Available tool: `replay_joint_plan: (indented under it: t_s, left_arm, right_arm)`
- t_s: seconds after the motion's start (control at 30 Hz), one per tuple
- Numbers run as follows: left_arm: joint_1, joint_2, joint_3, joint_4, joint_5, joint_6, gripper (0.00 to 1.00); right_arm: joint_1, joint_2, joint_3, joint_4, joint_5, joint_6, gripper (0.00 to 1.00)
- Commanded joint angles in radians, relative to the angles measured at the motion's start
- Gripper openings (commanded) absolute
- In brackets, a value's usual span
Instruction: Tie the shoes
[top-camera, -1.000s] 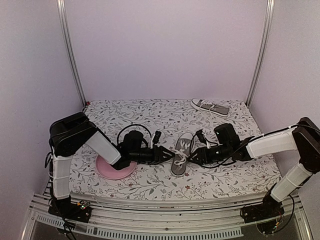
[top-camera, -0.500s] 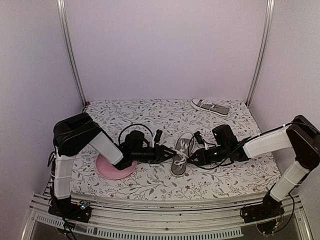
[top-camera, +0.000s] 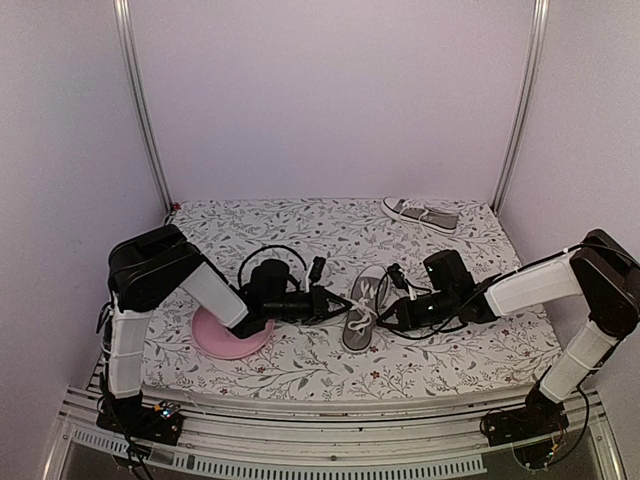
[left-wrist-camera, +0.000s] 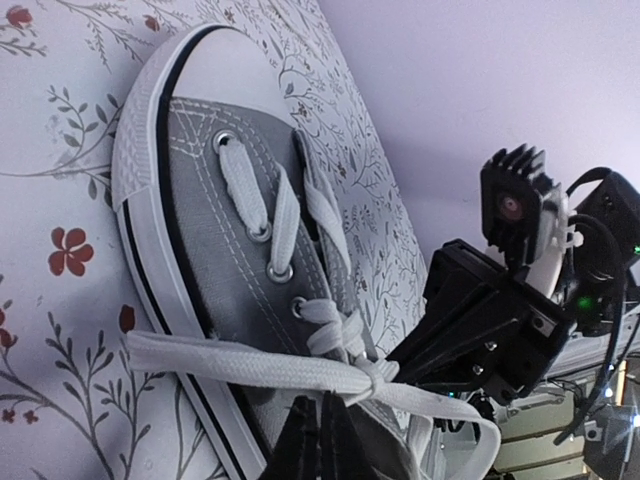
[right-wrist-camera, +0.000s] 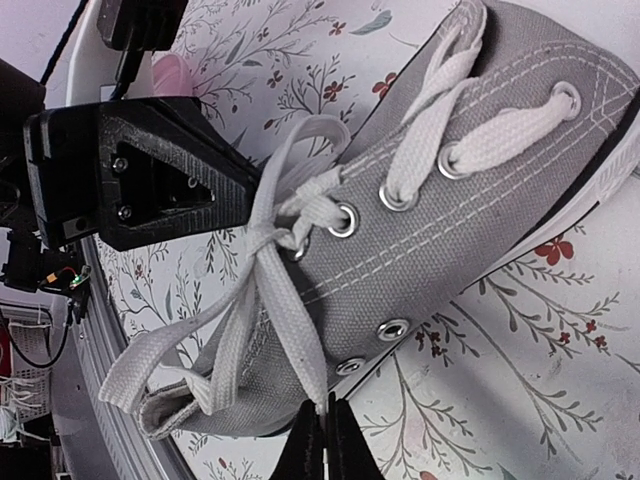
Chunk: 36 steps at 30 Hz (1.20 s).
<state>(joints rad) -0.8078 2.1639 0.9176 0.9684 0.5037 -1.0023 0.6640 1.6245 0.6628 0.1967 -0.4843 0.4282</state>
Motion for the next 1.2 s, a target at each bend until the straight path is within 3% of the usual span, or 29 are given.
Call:
replay_joint_plan:
  t_s: [0.0,0.97,1.03,1.13,1.17]
  left_arm:
    - [0.011,0.016,0.007,0.027,-0.014,0.003,0.00]
    - [0.079,-0.010,-0.049,0.040,-0.061,0.001,0.00]
    - [0.079,-0.020,-0.046,0.023,-0.058,-0.001,0.21]
    - [0.069,-0.060,-0.057,-0.030,-0.067,0.003,0.58]
    - [0.062,-0.079,-0.059,-0.061,-0.073,0.011,0.63]
  right_arm:
    - [-0.007,-0.008,-0.001,0.022,0.002,-0.001,0.03]
    - [-0.009,-0.126,-0.109,-0.048,0.059,0.039,0.02]
    - [-0.011,-0.144,-0.109,-0.059,0.061,0.040,0.08]
    - [-0.016,-0.191,-0.118,-0.067,0.088,0.059,0.42]
    - [-0.021,-0.213,-0.121,-0.069,0.103,0.069,0.50]
